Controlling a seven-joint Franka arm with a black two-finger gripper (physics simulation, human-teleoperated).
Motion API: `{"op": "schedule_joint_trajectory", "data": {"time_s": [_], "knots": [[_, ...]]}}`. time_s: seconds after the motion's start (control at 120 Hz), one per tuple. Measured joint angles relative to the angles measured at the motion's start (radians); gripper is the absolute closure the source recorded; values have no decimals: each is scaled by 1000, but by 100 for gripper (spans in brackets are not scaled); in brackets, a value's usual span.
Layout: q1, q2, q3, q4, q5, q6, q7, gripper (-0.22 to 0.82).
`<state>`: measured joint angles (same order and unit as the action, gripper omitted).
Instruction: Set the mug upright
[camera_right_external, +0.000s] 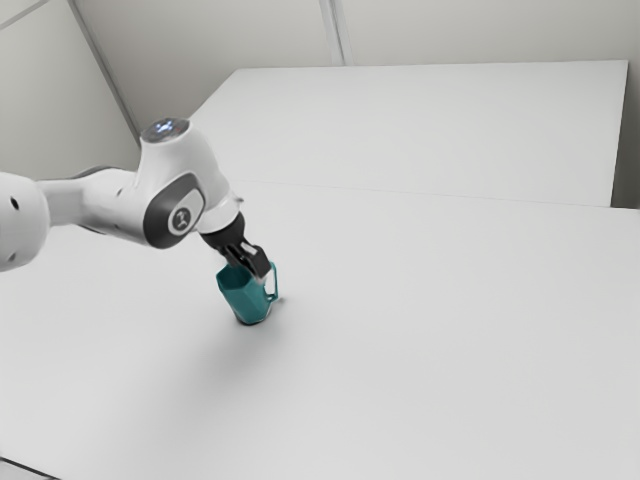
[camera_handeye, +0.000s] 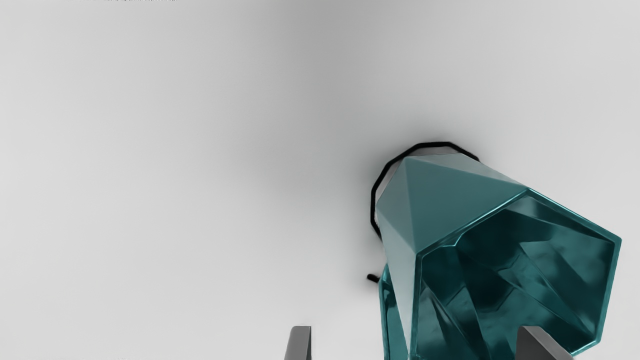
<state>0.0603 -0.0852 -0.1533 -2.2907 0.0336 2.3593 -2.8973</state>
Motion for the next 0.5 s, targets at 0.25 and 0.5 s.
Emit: {"op": "schedule_joint_trajectory", "data": {"time_s": [0.25, 0.5], "knots": [[-45, -34, -4, 115, -5, -103, 0, 6], [-35, 30, 34, 418, 2, -357, 0, 2]]}}
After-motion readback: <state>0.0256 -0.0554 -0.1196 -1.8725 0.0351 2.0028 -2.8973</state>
